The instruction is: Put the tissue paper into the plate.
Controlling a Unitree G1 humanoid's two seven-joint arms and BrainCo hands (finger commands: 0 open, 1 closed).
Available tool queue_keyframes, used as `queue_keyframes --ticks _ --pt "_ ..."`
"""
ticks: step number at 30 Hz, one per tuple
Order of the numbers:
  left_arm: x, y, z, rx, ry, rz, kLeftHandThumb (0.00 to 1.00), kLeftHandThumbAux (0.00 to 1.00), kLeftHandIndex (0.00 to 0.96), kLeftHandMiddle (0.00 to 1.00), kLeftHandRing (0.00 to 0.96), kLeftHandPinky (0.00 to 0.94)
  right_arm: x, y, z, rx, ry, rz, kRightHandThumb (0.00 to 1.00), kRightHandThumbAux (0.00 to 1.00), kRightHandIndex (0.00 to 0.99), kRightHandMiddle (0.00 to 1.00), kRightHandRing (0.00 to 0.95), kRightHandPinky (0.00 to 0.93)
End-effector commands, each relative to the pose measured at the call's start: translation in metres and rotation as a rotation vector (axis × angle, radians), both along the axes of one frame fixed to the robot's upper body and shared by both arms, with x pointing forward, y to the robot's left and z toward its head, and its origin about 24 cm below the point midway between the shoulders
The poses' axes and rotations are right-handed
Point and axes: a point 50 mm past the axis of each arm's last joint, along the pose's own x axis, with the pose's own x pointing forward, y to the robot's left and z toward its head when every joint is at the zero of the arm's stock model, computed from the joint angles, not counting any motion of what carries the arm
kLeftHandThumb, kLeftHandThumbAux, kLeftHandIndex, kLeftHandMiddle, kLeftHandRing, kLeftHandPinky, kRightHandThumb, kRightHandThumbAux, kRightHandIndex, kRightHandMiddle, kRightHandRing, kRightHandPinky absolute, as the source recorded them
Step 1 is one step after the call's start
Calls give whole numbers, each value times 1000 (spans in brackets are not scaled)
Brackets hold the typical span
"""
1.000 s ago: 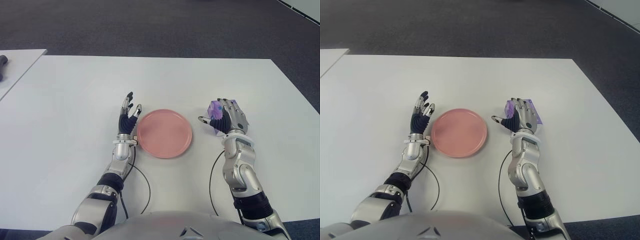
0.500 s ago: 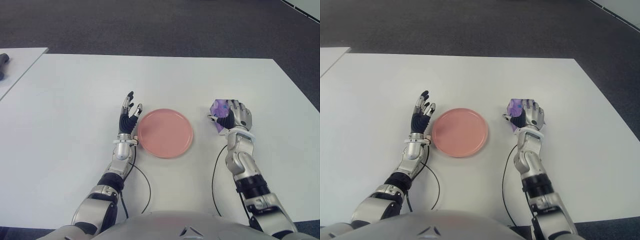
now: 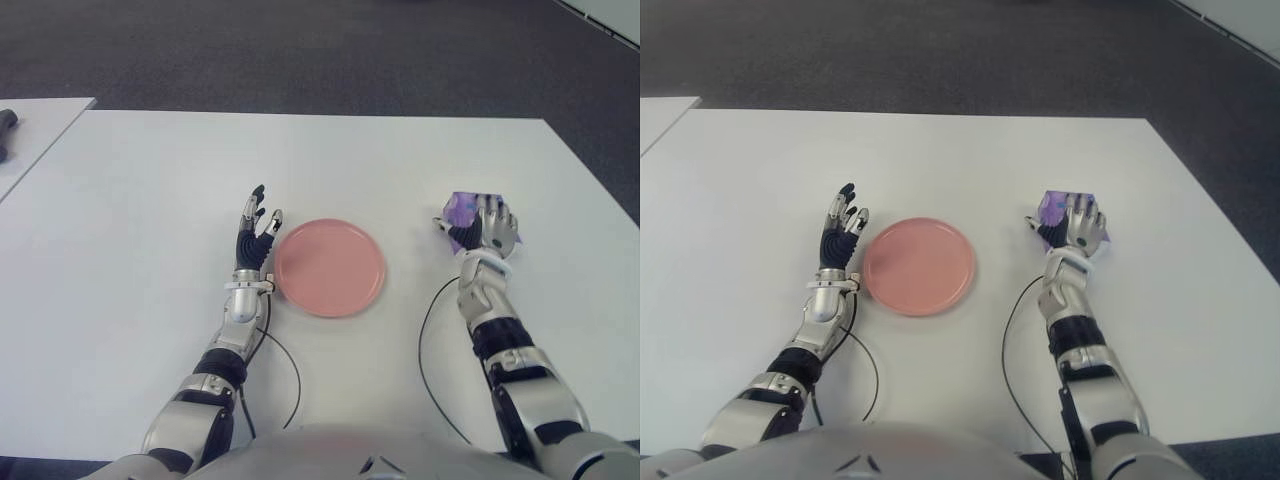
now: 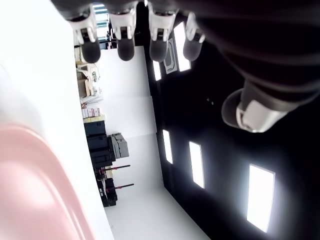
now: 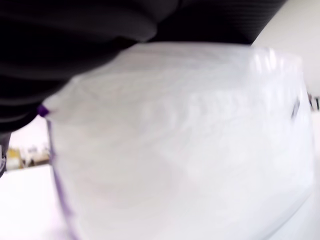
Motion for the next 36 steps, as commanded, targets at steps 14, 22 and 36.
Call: queue_keyframes --ticks 14,22,36 --pt "-32 5 -35 24 165 12 0 481 0 0 0 0 -7 -6 -22 20 68 -7 133 418 0 0 0 0" --pt "-32 6 -34 21 157 4 0 478 0 0 0 0 -9 -4 -23 9 69 -26 142 425 0 0 0 0" --pt "-33 8 -35 14 168 3 10 475 0 0 0 0 -14 -2 -23 25 62 -12 141 403 0 0 0 0"
